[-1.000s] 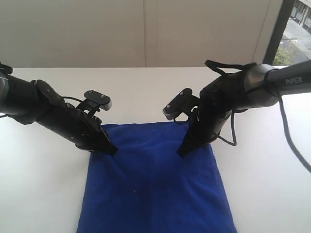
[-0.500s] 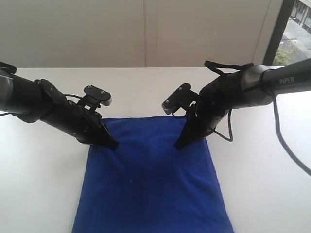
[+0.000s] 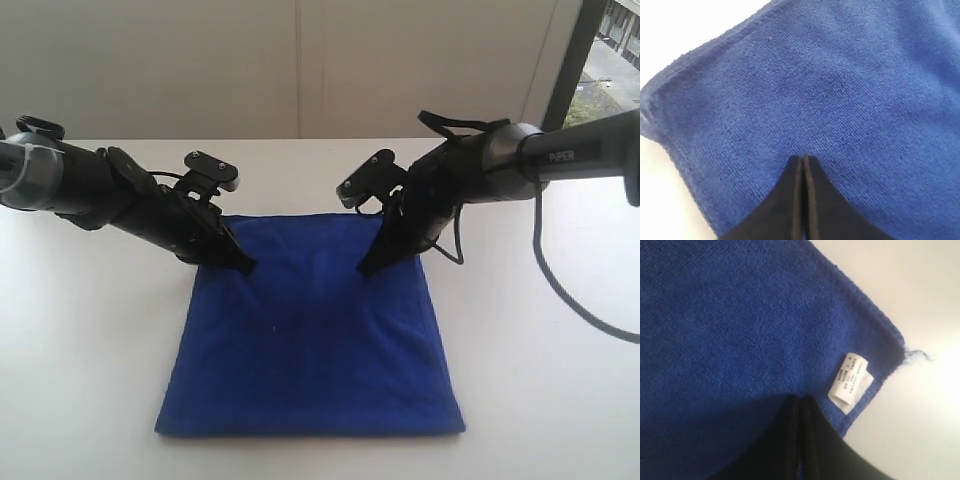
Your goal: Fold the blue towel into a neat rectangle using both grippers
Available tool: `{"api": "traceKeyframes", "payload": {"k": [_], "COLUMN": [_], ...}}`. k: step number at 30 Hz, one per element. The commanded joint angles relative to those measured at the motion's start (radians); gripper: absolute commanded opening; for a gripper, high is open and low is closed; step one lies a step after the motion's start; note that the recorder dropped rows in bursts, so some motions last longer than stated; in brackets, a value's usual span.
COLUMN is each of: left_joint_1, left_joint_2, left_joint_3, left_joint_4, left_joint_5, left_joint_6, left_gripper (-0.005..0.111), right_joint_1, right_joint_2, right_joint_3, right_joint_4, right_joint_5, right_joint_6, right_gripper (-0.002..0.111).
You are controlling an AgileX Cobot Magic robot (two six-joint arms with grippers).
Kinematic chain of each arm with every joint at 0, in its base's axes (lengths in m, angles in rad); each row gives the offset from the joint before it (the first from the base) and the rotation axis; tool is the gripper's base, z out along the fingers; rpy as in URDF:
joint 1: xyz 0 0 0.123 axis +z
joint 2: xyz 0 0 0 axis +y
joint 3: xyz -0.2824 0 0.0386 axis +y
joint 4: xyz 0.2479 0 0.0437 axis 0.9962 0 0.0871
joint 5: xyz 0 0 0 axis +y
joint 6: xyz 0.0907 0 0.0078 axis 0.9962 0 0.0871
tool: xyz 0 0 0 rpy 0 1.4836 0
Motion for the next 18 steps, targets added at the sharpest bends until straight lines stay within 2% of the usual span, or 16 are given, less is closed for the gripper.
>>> {"api": "traceKeyframes", "payload": {"k": [1, 5, 9, 12, 15, 18], "left_joint_1": [0.017, 0.017, 0.017, 0.017, 0.013, -0.014], "left_joint_2": [0.006, -0.051, -0.174, -0.283, -0.354, -0.429], "left_joint_3": [0.012, 0.012, 0.012, 0.012, 0.012, 0.082], "left_joint_4": [0.035, 0.035, 0.035, 0.208, 0.366, 0.476], "left_joint_5": [0.061, 0.108, 0.232, 0.459, 0.652, 0.665], "left_joint_6": [-0.001, 0.001, 0.001, 0.003, -0.075, -0.134], "left_gripper": [0.0, 0.0, 0.0, 0.0, 0.0, 0.0], "right_joint_1": [-0.014, -0.014, -0.014, -0.005, 0.014, 0.022], "right_joint_2": [0.001, -0.054, -0.18, -0.297, -0.399, -0.471], "right_joint_3": [0.001, 0.001, 0.001, 0.003, 0.023, 0.092], "right_joint_4": [-0.001, -0.001, -0.001, 0.026, 0.159, 0.321], "right_joint_5": [0.008, 0.02, 0.118, 0.261, 0.437, 0.576], "right_joint_6": [0.006, 0.006, 0.006, -0.051, -0.272, -0.484], "right_gripper": [0.0, 0.0, 0.0, 0.0, 0.0, 0.0]}}
